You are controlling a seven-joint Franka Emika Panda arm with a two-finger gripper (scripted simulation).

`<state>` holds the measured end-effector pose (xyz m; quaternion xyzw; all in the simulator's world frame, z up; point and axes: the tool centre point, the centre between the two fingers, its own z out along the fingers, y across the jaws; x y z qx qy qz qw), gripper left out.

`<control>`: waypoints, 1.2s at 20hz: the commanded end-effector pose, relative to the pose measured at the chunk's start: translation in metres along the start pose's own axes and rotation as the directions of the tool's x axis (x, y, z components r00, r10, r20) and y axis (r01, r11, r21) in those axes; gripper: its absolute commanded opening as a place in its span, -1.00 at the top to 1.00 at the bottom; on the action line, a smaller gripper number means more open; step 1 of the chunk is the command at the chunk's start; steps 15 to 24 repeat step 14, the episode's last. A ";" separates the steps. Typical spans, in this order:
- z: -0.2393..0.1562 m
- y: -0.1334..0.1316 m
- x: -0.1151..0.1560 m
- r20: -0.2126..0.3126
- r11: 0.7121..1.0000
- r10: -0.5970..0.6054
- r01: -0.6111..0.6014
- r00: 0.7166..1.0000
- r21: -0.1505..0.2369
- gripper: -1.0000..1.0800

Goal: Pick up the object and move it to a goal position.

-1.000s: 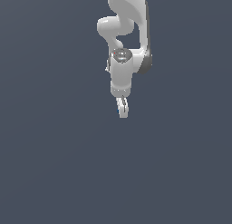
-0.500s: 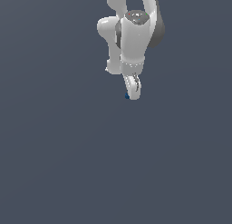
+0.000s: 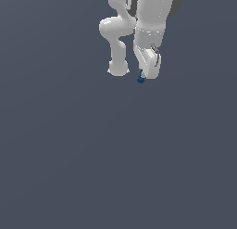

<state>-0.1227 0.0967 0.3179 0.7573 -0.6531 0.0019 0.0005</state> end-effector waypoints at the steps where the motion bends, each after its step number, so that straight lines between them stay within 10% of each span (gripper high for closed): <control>1: -0.019 0.002 -0.008 0.000 1.000 0.000 0.000 1.000 -0.001 1.00; 24: -0.063 0.005 -0.027 0.003 1.000 -0.002 0.002 1.000 -0.002 1.00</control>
